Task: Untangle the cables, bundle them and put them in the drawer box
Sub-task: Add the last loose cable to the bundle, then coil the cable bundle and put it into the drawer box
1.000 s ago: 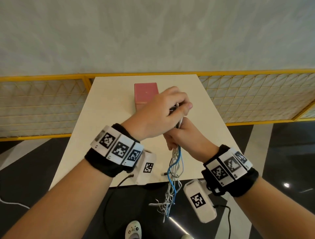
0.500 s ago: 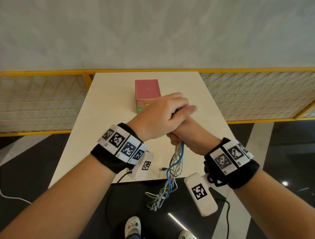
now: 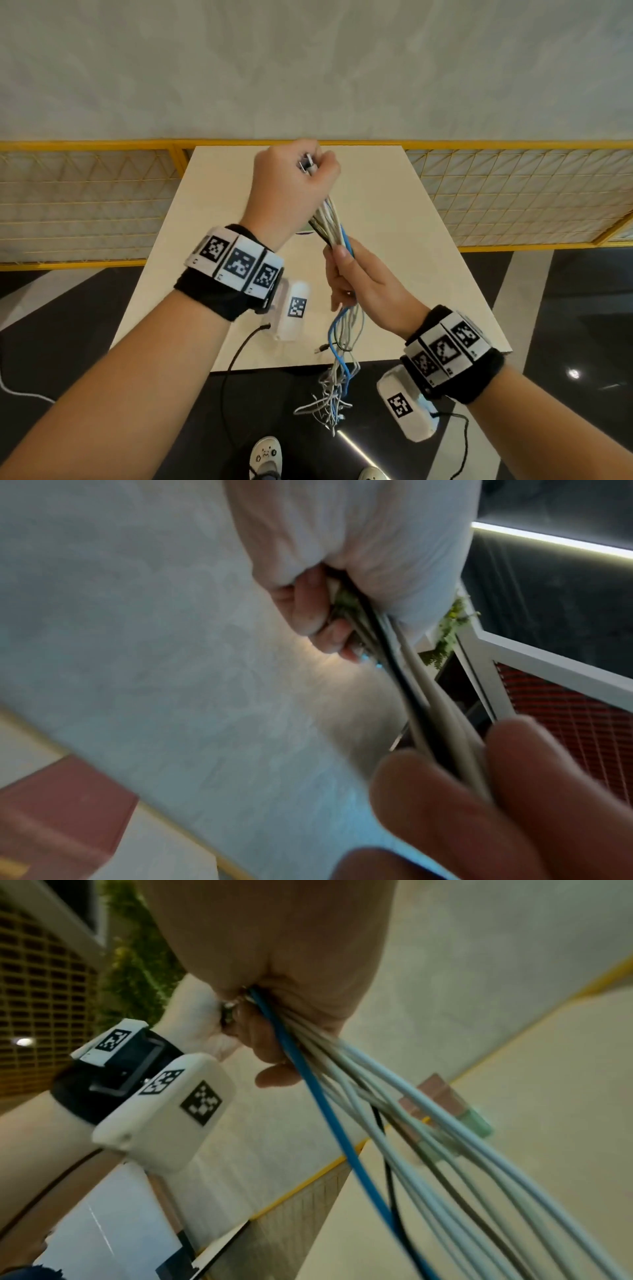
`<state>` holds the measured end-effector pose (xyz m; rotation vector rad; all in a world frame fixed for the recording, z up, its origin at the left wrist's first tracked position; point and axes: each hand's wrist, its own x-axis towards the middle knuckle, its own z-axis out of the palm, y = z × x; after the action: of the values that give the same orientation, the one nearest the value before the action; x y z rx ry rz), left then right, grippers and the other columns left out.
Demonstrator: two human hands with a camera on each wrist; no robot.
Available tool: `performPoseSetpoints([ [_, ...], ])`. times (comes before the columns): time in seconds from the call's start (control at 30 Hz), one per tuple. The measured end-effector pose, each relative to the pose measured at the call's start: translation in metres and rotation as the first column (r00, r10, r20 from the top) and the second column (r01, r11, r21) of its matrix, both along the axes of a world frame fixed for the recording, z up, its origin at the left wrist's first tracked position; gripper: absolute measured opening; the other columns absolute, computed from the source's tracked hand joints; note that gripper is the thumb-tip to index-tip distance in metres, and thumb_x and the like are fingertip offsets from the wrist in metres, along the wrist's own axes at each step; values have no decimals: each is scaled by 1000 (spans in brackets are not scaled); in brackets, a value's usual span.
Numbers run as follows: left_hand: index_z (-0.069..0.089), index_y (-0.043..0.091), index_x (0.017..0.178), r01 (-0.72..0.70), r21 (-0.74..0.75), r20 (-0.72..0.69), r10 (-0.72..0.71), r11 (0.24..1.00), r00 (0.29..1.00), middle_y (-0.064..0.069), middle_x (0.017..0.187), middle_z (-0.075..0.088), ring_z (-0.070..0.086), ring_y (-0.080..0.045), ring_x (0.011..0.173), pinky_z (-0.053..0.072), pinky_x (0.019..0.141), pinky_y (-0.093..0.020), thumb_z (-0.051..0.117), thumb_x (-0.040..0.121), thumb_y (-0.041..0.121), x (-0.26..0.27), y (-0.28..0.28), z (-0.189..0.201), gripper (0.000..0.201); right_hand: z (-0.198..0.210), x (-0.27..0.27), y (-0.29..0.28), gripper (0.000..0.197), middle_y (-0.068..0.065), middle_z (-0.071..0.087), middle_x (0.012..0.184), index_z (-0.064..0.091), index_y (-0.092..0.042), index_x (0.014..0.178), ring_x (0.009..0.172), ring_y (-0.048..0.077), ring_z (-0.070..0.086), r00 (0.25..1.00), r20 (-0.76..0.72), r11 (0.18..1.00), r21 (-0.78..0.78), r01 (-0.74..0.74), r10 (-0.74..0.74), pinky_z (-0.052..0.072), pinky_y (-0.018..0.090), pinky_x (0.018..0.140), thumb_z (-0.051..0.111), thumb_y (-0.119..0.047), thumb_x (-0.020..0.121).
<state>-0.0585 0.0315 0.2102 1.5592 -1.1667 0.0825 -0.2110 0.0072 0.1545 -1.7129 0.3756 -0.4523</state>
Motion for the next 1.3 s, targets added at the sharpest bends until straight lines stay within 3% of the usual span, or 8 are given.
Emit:
performPoseSetpoints([
  [0.1, 64, 10, 77, 33, 114, -111, -20, 993, 994, 3, 72, 67, 64, -16, 71, 52, 73, -37, 62, 90, 36, 12, 1, 0, 30, 3, 2, -7, 29, -8, 34, 57, 37, -13, 79, 44, 8, 26, 996, -61, 995, 77, 69, -64, 27, 21, 40, 31, -29, 103],
  [0.2, 65, 18, 104, -173, 6, 358, 159, 985, 920, 2, 109, 63, 57, -18, 104, 41, 92, -37, 63, 87, 49, 13, 8, -6, 36, 9, 10, -17, 31, -6, 32, 52, 34, -14, 76, 38, 7, 24, 981, -154, 989, 70, 132, -120, 22, 18, 37, 33, -29, 103],
  [0.33, 72, 12, 98, 131, -107, 709, -17, 986, 705, -3, 106, 69, 60, -23, 101, 35, 98, -35, 62, 94, 31, -16, 12, -21, 22, 18, 15, -24, 36, -3, 26, 49, 30, -15, 65, 38, 10, 18, 969, -228, 992, 65, 109, -92, 16, 19, 41, 30, -15, 100],
  [0.43, 70, 8, 91, 347, 181, 442, -391, 920, 807, -3, 86, 69, 60, -21, 85, 45, 88, -35, 37, 102, 41, -15, 9, -39, 47, 26, 13, -26, 36, -3, 22, 49, 30, -15, 59, 42, 11, 14, 966, -257, 997, 82, -2, 23, 10, 24, 45, 25, -4, 93],
  [0.57, 64, 16, 89, 223, 415, 318, -371, 882, 873, 1, 66, 65, 62, -17, 67, 48, 66, -35, 3, 91, 70, -3, 5, -53, 82, 24, 7, -30, 38, 3, 24, 57, 35, -13, 63, 49, 15, 15, 955, -272, 988, 123, -90, 121, 12, 30, 48, 28, -16, 99],
  [0.77, 57, 30, 116, 63, 303, 197, -128, 951, 972, 5, 45, 43, 43, -11, 40, 34, 44, -25, 43, 101, 33, 2, -9, -47, 22, -3, -3, -25, 38, 2, 37, 57, 44, -7, 83, 52, 24, 45, 987, -145, 993, 107, -58, 73, 44, 35, 60, 23, -31, 104],
  [1.03, 60, 22, 109, -84, 77, -220, 99, 993, 970, 2, 54, 49, 41, -14, 41, 37, 45, -28, 51, 95, 14, 21, -7, -42, 19, -29, -16, -25, 35, 4, 38, 63, 40, -10, 82, 52, 17, 42, 959, -253, 992, 23, -123, 125, 49, 41, 57, 27, -36, 102],
  [1.3, 68, 23, 105, -84, 430, 443, -130, 899, 887, 6, 93, 72, 60, -18, 92, 30, 92, -33, 38, 101, 42, 6, 13, -55, 36, -32, 6, -36, 26, -8, 46, 61, 54, -17, 82, 50, 3, 42, 937, -339, 920, -389, -53, -89, 35, 17, 54, 38, -24, 101],
])
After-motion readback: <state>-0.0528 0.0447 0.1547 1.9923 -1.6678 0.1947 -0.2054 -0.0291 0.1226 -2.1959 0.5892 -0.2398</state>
